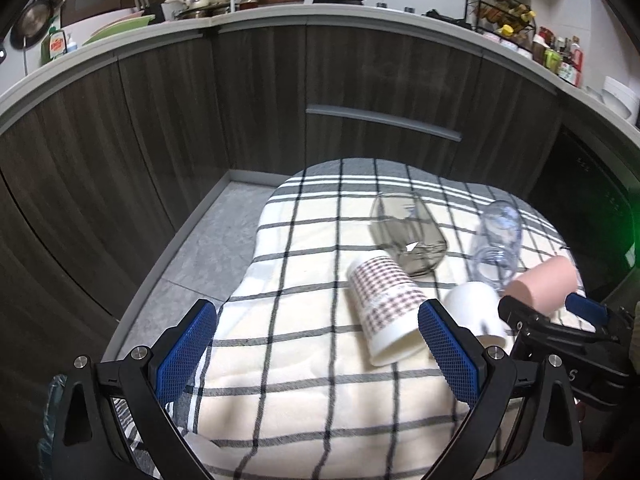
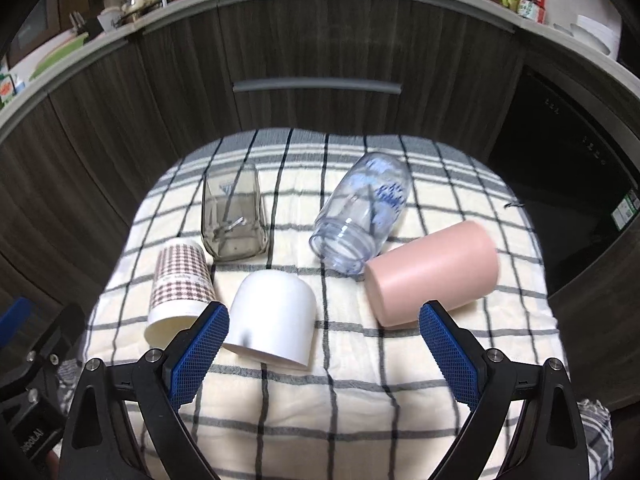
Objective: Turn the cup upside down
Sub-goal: 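Move the right gripper toward the white cup lying on its side, then close the right gripper around the white cup's body, then lift the white cup off the cloth with the right gripper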
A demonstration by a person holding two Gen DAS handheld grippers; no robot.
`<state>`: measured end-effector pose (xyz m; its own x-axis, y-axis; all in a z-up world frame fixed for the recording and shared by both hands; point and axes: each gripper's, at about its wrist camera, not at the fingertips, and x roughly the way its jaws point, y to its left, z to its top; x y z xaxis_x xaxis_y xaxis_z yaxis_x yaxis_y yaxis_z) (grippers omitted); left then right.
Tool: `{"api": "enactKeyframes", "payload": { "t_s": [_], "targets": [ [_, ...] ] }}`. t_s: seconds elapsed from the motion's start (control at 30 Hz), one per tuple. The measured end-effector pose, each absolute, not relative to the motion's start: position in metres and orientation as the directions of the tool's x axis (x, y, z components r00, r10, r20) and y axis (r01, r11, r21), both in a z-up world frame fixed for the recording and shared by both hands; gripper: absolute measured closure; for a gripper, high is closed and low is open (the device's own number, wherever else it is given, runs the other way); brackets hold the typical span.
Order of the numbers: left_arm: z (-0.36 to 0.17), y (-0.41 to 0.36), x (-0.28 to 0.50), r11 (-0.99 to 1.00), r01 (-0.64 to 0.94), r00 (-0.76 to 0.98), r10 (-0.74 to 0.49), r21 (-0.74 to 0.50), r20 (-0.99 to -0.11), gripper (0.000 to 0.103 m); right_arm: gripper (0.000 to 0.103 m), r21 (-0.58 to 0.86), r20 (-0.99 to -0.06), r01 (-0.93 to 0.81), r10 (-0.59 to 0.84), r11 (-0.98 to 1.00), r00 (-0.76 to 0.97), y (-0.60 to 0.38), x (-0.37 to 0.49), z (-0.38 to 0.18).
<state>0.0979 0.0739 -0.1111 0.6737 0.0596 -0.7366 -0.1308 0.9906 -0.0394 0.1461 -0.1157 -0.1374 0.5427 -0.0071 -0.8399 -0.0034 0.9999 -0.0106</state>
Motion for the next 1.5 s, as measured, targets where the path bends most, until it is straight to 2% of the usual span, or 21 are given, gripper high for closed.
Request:
{"api": "enactKeyframes", "payload": {
  "t_s": [0.5, 0.57, 0.6, 0.63, 1.1, 1.5],
  "targets": [
    [-0.129, 0.099, 0.115, 0.977, -0.196, 0.65, 0.069, -0.08, -0.757, 0.0, 0.008, 0.071, -0.912, 0.04, 0.049, 0.997, 0.408, -0.105, 0.191, -0.193],
    [-0.13, 0.099, 0.115, 0.977, -0.197, 0.647, 0.068, -0.08, -0.759, 0.0, 0.013, 0.095, -0.918, 0.031, 0.075, 0.995, 0.389, -0.103, 0.193, -0.199],
    [-0.131, 0.099, 0.115, 0.977, -0.198, 0.646, 0.068, -0.082, -0.76, 0.0, 0.021, 0.108, -0.921, 0.029, 0.089, 0.994, 0.378, -0.104, 0.195, -0.202],
    [-0.13, 0.099, 0.116, 0.976, -0.2, 0.645, 0.068, -0.082, -0.761, 0.0, 0.035, 0.125, -0.924, 0.026, 0.107, 0.992, 0.367, -0.104, 0.195, -0.204],
    [-0.111, 0.085, 0.077, 0.983, -0.161, 0.652, 0.037, -0.09, -0.757, 0.0, 0.034, 0.2, -0.917, 0.004, 0.185, 0.98, 0.354, -0.119, 0.135, -0.173],
    [-0.115, 0.075, 0.023, 0.987, -0.143, 0.615, 0.027, -0.077, -0.788, 0.0, 0.034, 0.198, -0.94, -0.012, 0.193, 0.98, 0.282, -0.126, 0.069, -0.185]
  ]
}}
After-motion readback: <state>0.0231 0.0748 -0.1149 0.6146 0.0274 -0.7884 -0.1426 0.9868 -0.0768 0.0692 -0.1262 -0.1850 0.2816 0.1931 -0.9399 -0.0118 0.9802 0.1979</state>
